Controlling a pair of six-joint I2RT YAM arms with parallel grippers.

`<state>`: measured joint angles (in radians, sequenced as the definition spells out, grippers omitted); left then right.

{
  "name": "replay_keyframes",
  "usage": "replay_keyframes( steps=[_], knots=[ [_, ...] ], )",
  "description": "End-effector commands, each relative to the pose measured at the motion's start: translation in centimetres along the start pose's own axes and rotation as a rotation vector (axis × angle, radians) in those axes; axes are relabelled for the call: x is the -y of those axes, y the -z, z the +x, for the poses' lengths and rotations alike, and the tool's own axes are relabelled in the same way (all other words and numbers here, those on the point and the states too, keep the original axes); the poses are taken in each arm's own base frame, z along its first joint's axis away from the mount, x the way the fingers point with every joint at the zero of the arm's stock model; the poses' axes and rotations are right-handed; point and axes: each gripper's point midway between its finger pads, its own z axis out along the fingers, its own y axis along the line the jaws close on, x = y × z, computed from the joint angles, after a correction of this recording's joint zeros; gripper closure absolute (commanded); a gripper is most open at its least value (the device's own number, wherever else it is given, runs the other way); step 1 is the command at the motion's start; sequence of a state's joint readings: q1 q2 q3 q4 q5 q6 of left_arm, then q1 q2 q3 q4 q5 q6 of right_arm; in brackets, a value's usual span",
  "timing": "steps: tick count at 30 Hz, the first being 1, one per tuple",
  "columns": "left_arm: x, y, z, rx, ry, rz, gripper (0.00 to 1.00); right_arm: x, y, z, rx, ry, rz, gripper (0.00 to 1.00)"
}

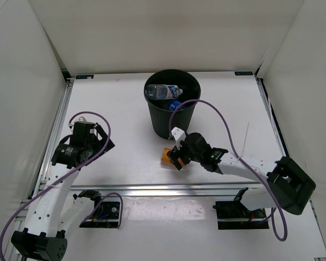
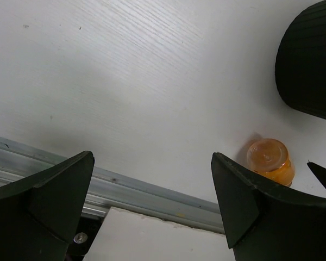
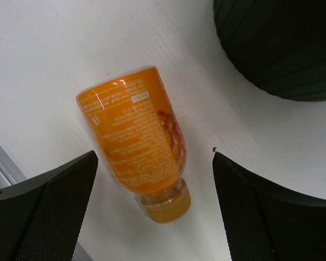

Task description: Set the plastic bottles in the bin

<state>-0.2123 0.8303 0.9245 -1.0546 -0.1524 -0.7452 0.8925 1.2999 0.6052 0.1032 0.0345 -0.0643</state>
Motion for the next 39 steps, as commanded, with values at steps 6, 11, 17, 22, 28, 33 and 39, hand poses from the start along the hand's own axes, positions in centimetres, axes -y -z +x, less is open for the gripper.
replay_keyframes(
  steps=[6, 11, 17, 22, 28, 33, 39],
  knots=[
    [-1.1, 0.6, 1.1, -0.042, -0.014, -0.041, 0.00, -1.8, -2.3, -2.9, 0.079, 0.006, -0.106, 0.18],
    [-1.2, 0.4, 0.7, -0.036, -0.016, -0.060, 0.00, -2.7, -2.9, -2.6, 0.039, -0.038, -0.150, 0.35],
    [-1.3, 0.3, 0.6, -0.023, -0.014, -0.061, 0.00, -3.1, -2.4, -1.6, -0.041, -0.095, -0.162, 0.72],
    [-1.7, 0.4, 0.2, 0.012, -0.011, -0.068, 0.00, -4.4, 2.1, -4.8, -0.032, -0.109, -0.125, 0.97],
    [-1.3, 0.5, -0.5, 0.041, -0.015, -0.055, 0.00, -4.0, 7.0, -11.2, 0.082, -0.083, -0.010, 1.00],
    [-0.6, 0.2, -0.9, 0.049, -0.011, -0.035, 0.00, 2.4, 11.6, -24.0, 0.270, -0.110, 0.199, 1.00],
    [-0.5, -0.3, -0.8, 0.031, -0.045, -0.038, 0.00, 10.5, 10.3, -31.2, 0.281, -0.204, 0.310, 0.93]
  ],
)
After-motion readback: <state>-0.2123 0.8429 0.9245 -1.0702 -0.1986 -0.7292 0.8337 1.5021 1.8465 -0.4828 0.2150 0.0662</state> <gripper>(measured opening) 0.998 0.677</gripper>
